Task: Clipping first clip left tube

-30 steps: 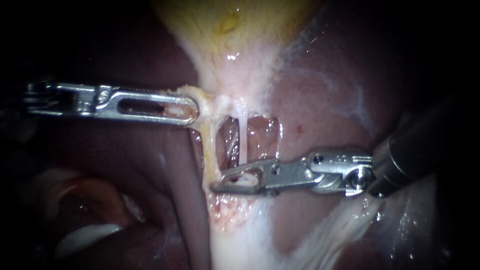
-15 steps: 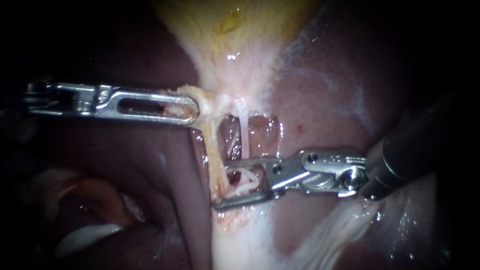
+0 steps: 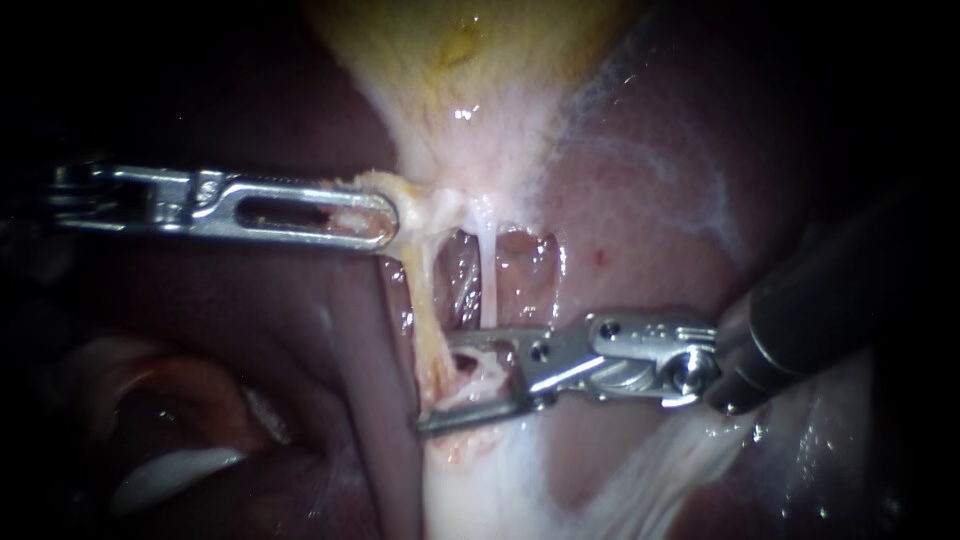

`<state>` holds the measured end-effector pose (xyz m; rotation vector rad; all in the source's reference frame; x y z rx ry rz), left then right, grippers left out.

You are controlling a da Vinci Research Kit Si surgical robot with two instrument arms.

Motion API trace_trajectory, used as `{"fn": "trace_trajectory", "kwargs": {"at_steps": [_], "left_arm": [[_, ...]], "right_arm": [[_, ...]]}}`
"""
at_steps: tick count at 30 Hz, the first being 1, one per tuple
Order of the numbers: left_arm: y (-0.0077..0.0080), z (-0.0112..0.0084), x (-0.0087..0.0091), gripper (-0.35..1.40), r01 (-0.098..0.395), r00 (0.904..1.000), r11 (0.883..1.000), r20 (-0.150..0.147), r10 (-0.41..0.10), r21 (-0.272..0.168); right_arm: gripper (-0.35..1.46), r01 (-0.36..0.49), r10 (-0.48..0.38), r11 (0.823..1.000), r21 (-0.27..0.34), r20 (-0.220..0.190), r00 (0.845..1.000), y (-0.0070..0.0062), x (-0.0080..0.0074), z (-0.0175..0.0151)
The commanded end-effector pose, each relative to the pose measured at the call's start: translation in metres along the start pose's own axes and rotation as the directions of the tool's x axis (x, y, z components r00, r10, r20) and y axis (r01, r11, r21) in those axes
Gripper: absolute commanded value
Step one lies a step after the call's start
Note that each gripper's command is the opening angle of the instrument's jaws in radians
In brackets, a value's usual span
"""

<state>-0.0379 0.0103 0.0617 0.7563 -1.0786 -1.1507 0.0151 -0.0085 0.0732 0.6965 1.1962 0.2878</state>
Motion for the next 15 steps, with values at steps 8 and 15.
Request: {"fn": "trace_trajectory", "kwargs": {"at_steps": [8,15], "left_arm": [[0.0,0.0002,0.0,-0.35,0.0,1.0,1.0,0.0,0.0,-0.001],[-0.0001,0.0004,-0.0001,-0.35,0.001,1.0,1.0,0.0,-0.001,0.001]], "right_arm": [[0.5,-0.008,0.008,0.999,0.046,-0.01,1.0,0.0,-0.0001,0.0018],[0.49,-0.009,0.011,0.998,0.064,-0.032,0.999,0.0005,0.0003,0.0029]]}}
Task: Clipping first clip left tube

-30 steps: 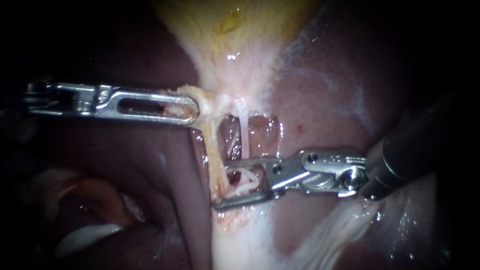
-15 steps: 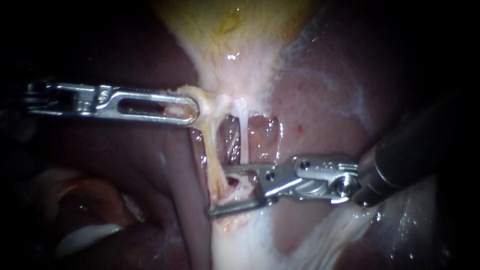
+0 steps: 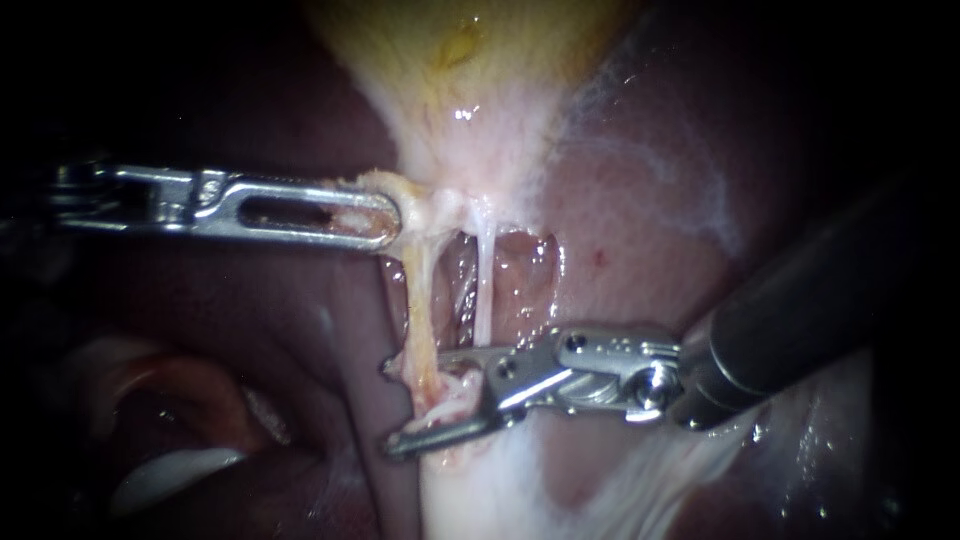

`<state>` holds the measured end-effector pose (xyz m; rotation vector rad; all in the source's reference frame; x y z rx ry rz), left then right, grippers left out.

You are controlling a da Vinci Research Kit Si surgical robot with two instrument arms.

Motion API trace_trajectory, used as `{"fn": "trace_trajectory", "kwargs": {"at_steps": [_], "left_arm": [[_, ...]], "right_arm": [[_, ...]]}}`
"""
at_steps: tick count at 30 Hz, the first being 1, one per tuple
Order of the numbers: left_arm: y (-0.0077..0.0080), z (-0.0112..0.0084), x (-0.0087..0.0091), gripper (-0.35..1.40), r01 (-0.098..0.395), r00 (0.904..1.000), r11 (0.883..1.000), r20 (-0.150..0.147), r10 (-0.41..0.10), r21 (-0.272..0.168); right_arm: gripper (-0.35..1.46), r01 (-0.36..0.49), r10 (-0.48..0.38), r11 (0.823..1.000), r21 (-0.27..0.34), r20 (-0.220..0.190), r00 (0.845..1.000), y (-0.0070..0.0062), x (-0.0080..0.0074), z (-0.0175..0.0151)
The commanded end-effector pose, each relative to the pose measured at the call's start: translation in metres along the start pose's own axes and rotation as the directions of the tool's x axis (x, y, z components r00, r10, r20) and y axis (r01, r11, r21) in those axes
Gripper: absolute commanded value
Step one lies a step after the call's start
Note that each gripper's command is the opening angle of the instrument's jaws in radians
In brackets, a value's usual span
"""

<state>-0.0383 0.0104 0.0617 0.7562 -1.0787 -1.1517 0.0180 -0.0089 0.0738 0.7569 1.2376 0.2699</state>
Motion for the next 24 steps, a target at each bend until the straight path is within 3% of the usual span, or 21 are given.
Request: {"fn": "trace_trajectory", "kwargs": {"at_steps": [1,24], "left_arm": [[0.0001,0.0001,0.0,-0.35,0.0,1.0,1.0,-0.001,0.0,0.001],[0.0,0.0003,-0.0001,-0.35,0.001,1.0,1.0,-0.002,-0.001,0.002]], "right_arm": [[0.49,0.0,0.0,1.0,0.001,0.001,1.0,0.0001,0.0,0.0002],[0.42,0.003,-0.003,1.0,0.009,0.003,1.0,0.0005,0.0003,0.0018]]}}
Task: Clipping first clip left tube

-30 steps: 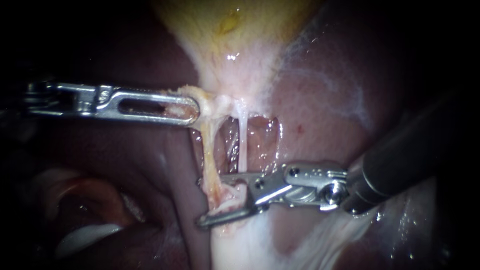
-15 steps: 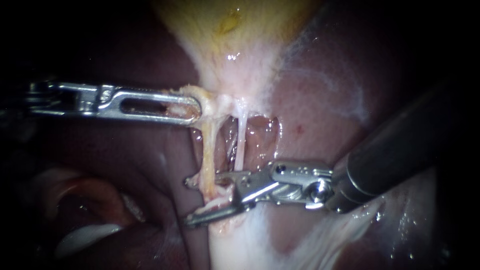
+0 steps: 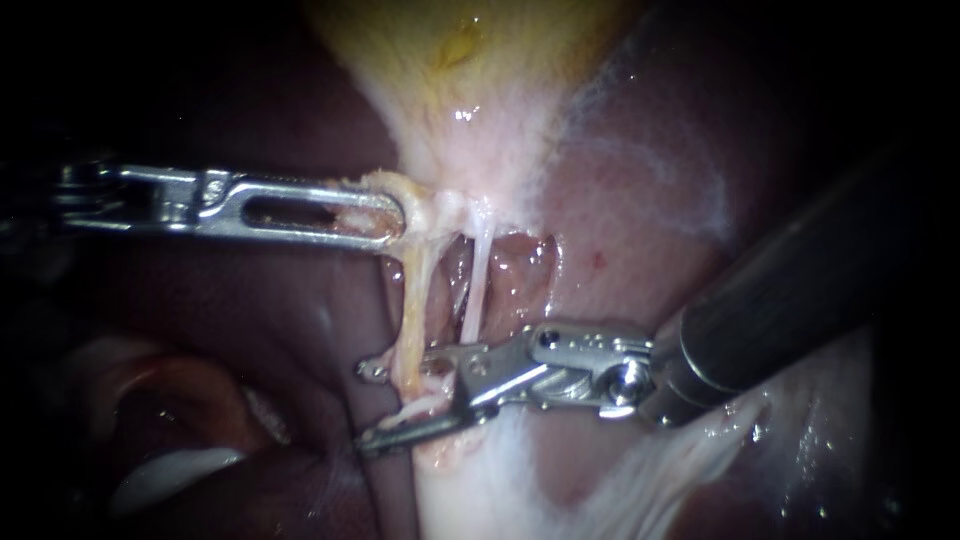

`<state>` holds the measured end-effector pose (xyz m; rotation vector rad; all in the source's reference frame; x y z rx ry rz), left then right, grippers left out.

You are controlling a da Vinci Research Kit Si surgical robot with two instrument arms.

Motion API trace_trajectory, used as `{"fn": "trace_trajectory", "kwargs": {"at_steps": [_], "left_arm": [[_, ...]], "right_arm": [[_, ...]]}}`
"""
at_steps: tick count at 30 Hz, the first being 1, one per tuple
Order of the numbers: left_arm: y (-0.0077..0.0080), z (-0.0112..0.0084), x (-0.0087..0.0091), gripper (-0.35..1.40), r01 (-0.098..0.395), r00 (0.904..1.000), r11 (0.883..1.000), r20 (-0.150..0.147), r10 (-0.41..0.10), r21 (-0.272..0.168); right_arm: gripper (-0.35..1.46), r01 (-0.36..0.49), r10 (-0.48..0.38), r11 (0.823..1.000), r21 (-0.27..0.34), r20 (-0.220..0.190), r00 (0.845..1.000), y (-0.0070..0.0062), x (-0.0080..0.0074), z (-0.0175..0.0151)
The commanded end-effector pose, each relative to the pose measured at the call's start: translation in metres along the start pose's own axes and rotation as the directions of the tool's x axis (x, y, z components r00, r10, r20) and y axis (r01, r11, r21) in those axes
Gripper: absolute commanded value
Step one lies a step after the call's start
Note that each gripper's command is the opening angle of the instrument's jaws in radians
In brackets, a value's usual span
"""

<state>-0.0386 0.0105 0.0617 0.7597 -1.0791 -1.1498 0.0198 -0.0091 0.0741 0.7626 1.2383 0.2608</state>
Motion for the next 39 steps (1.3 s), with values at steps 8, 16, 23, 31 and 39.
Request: {"fn": "trace_trajectory", "kwargs": {"at_steps": [8,16,23,31,39], "left_arm": [[0.0,0.0,0.0,-0.35,0.0,1.0,1.0,-0.002,0.0,0.002],[0.0,0.0,0.0,-0.35,0.001,1.0,1.0,-0.002,-0.001,0.002],[0.0,0.0,-0.0001,-0.35,0.001,1.0,1.0,-0.002,-0.001,0.002],[0.0,-0.0001,-0.0001,-0.35,0.001,1.0,1.0,-0.002,-0.001,0.002],[0.0,-0.0001,-0.0001,-0.35,0.001,1.0,1.0,-0.002,-0.001,0.003]], "right_arm": [[0.34,0.0,0.0,1.0,0.001,0.0,1.0,0.0,0.0,0.0],[0.02,0.001,-0.001,1.0,0.004,-0.002,1.0,-0.0001,-0.0001,-0.0004],[-0.35,-0.019,0.019,1.0,-0.006,-0.006,1.0,0.0,0.0001,-0.0016],[-0.35,-0.018,0.018,1.0,-0.002,-0.005,1.0,0.0001,-0.0001,-0.0021],[-0.35,-0.018,0.018,1.0,-0.004,-0.006,1.0,0.0,-0.0002,-0.0022]]}}
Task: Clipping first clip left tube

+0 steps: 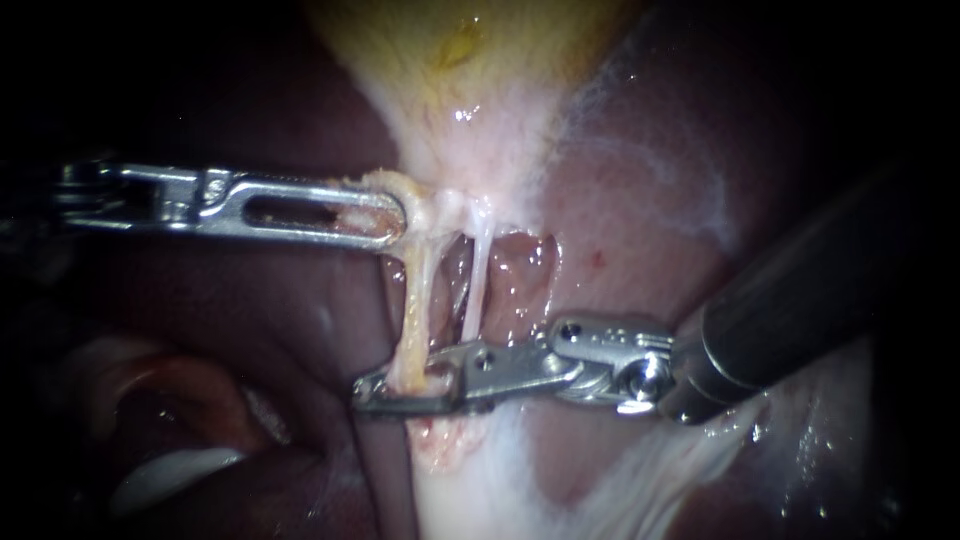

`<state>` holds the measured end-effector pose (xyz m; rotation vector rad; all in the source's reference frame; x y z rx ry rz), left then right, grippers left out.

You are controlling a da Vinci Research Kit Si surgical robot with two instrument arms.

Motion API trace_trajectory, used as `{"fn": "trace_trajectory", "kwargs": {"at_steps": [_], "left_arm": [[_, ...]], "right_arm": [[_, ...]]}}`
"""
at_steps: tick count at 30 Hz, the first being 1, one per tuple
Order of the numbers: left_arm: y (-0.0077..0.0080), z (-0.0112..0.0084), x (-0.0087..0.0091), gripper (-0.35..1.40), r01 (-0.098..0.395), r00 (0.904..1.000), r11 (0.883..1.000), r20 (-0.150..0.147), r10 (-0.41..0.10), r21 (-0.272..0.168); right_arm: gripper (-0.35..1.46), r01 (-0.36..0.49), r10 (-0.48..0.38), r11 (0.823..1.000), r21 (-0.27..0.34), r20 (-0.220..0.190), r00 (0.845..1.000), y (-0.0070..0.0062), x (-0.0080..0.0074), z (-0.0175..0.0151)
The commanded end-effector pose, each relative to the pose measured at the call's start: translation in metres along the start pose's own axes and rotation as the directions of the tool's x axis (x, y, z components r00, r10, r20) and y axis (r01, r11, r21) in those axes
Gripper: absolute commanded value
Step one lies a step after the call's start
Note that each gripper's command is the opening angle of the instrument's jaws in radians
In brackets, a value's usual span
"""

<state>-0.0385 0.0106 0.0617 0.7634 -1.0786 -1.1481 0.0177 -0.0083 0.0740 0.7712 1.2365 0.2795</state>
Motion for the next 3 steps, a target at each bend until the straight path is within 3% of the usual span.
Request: {"fn": "trace_trajectory", "kwargs": {"at_steps": [1,3], "left_arm": [[0.0,0.0,0.0,-0.35,0.0,1.0,1.0,0.0,0.0,0.0],[0.0,0.0,0.0,-0.35,0.0,1.0,1.0,0.0,0.0,0.0]], "right_arm": [[-0.35,-0.005,0.005,1.0,-0.001,0.0,1.0,0.0,0.0,0.0],[-0.35,-0.011,0.011,1.0,0.002,0.0,1.0,0.0001,-0.0001,-0.0001]]}}
